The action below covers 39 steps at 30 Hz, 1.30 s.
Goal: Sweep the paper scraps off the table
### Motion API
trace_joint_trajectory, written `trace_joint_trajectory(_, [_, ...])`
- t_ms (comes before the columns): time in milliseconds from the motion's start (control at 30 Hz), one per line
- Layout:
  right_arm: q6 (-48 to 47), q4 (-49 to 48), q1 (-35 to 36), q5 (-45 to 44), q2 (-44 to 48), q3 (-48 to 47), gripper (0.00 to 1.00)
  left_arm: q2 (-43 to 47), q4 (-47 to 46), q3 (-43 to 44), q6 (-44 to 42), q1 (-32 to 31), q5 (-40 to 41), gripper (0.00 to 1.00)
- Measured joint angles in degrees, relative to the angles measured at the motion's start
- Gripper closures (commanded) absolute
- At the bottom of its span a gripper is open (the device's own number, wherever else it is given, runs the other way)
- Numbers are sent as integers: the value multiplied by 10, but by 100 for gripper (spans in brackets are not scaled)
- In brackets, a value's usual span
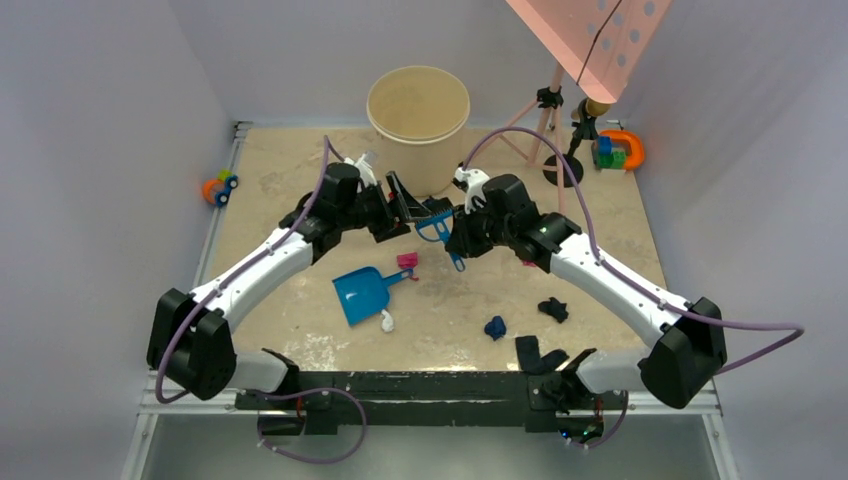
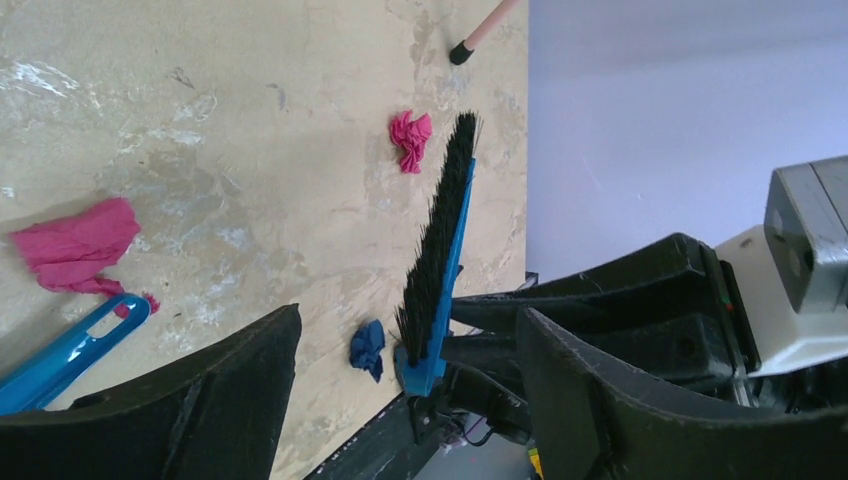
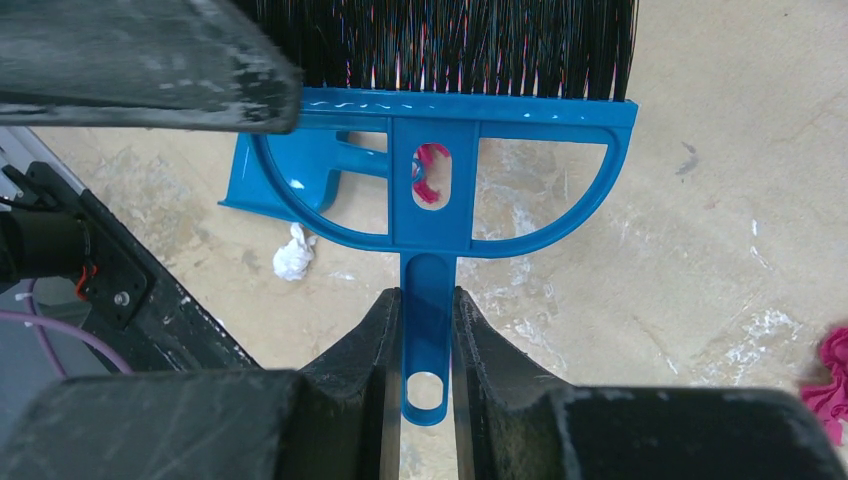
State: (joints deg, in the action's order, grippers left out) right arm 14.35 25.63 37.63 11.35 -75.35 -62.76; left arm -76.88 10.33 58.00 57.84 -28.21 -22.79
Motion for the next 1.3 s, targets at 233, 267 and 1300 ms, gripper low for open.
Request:
trace_joint_trajectory(233, [-1,6,7,2,0,0,89,-37,-20,2,17,-1,-9,35])
trace_joint_trajectory(267, [-2,6,8,2,0,0,89,-40,-19,5,17,-1,-9,35])
trace_joint_trajectory(1300, [38,-50,23,4,66,70,10,-80,-16,45,9,-4,-31,100])
